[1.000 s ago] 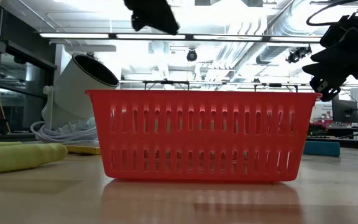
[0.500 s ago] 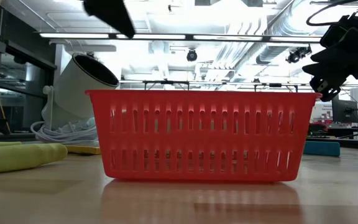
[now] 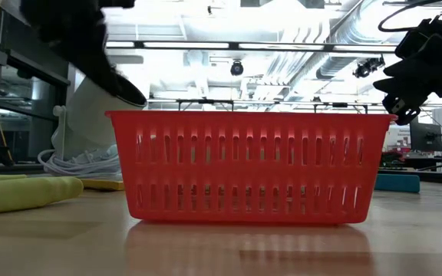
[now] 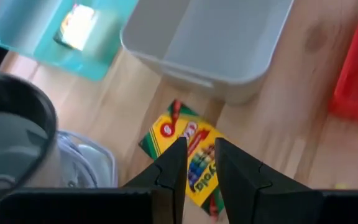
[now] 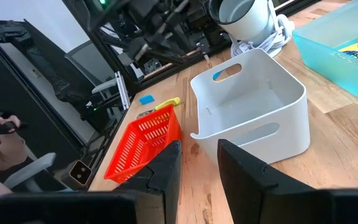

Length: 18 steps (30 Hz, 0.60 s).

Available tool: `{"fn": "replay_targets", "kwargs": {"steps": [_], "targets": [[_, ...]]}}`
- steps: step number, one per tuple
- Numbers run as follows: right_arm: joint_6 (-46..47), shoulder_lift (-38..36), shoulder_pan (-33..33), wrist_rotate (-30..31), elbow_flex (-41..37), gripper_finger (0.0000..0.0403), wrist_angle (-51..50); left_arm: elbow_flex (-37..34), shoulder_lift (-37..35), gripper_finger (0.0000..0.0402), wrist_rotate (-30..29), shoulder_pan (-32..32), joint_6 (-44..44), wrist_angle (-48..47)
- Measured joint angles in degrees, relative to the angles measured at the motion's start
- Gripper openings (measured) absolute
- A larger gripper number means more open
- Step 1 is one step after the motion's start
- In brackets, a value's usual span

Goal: Pick & Place School Supplies
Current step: Put the bottom yellow crayon box into the green bin

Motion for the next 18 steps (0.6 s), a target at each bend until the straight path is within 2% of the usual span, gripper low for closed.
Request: {"fn": "replay_targets", "kwargs": {"steps": [18], "targets": [[0.0, 0.0, 0.0, 0.0, 0.0, 0.0097, 0.0, -12.5, 0.0, 0.0076, 0.2, -8.5, 6.1, 14.2]]}}
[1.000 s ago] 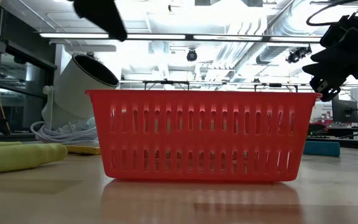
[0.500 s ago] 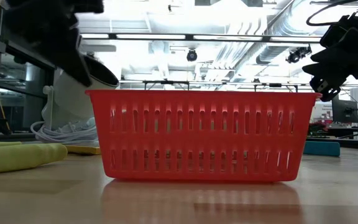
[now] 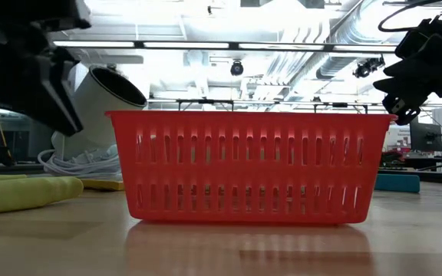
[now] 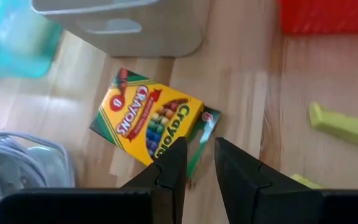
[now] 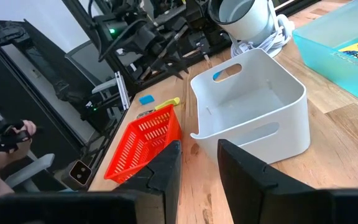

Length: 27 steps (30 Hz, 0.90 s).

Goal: Pick & Place School Supplies
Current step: Put the bottom yellow crayon box into the green bin

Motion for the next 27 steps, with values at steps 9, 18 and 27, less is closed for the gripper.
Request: {"fn": "replay_targets", "kwargs": {"steps": [9, 18, 27], "targets": [[0.0, 0.0, 0.0, 0.0, 0.0, 0.0097, 0.0, -1.9, 2.2, 0.0076, 0.7, -0.3, 0.8, 1.9], [0.0, 0.0, 0.0, 0.0, 0.0, 0.0097, 0.0, -1.8, 5.3, 0.0098, 1.2, -0.2, 1.5, 2.5], [0.0, 0.0, 0.0, 0.0, 0.0, 0.0097, 0.0, -1.8, 8.2, 0.0128, 1.1, -0.2, 2.1, 3.2]]}}
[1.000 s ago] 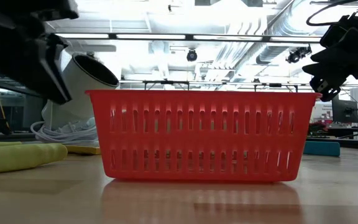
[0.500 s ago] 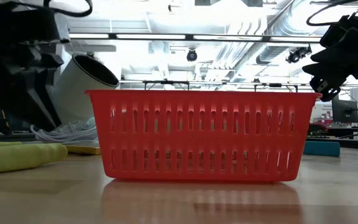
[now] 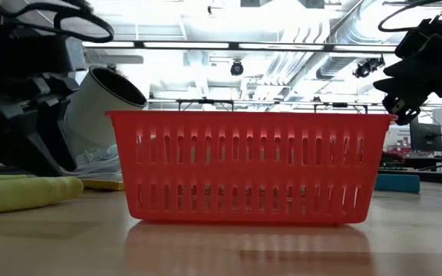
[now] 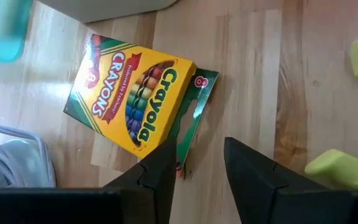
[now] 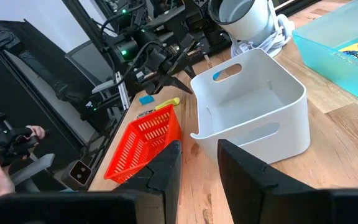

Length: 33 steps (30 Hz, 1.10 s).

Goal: Pick & Place School Supplies
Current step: Put the bottom yellow crayon box into the green bin

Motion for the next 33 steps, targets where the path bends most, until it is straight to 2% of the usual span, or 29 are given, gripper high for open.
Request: {"fn": "replay_targets", "kwargs": {"steps": [33], "targets": [[0.0, 0.0, 0.0, 0.0, 0.0, 0.0097, 0.0, 0.2, 6.3, 0.0128, -7.7, -2.4, 4.0, 2.6]]}}
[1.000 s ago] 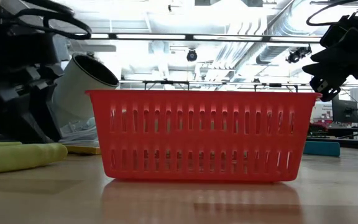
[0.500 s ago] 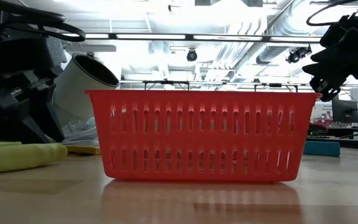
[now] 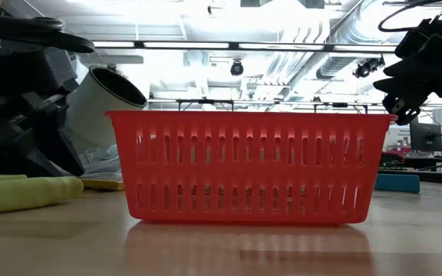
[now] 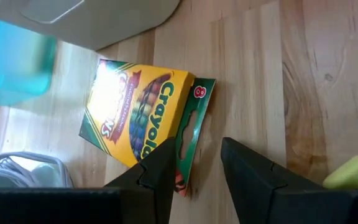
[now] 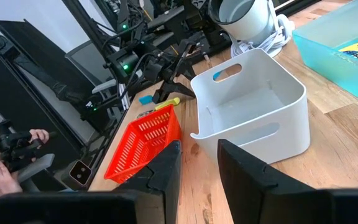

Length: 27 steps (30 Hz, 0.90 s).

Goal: Pick & Place School Supplies
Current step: Put the bottom yellow crayon box into the green bin

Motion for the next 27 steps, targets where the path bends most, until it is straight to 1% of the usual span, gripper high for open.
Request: {"fn": "replay_targets", "kwargs": {"steps": [10, 19, 27], "targets": [[0.0, 0.0, 0.0, 0.0, 0.0, 0.0097, 0.0, 0.0, 0.0, 0.0111, 1.9, 1.4, -0.1, -0.5], [0.0, 0.0, 0.0, 0.0, 0.0, 0.0097, 0.0, 0.0, 0.0, 0.0110, 2.8, 2.9, -0.3, -0.8], [0.0, 0.0, 0.0, 0.0, 0.0, 0.0097, 0.0, 0.0, 0.0, 0.0110, 2.9, 3.0, -0.3, -1.0]]}}
